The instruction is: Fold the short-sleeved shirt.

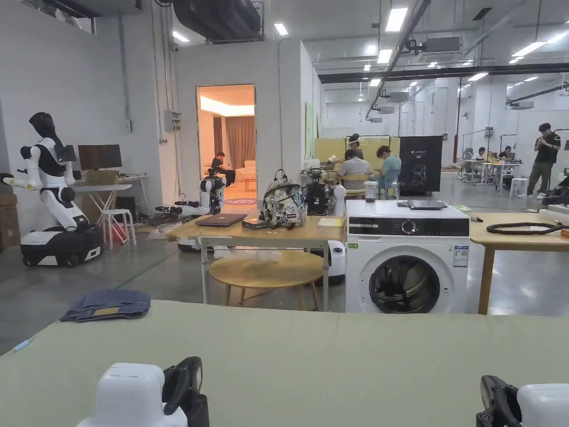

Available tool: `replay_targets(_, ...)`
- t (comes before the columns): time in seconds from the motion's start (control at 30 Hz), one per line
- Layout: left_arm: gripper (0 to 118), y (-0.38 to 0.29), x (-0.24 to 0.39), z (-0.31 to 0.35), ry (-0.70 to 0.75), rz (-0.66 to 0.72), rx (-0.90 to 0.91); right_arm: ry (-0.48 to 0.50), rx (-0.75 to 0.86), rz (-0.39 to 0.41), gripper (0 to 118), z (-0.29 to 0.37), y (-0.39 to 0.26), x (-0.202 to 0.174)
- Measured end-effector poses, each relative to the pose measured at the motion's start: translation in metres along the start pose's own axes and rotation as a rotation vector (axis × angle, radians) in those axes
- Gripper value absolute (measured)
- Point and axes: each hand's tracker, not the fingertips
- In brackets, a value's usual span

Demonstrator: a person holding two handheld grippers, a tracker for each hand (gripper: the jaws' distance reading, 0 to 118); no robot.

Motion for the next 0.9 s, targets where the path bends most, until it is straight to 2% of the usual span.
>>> replay_targets(0.13, 0, -0.001, 0.008, -0.004, -0.006, -0.004, 0.002, -0.014, -0.001, -0.017, 0, 0.000, 0.000, 0.002)
replay_targets(0.9, 0, -0.004, 0.024, -0.020, -0.071, -0.019, -0.029, -0.060, -0.043, 0.004, 0, -0.002, -0.004, 0.007)
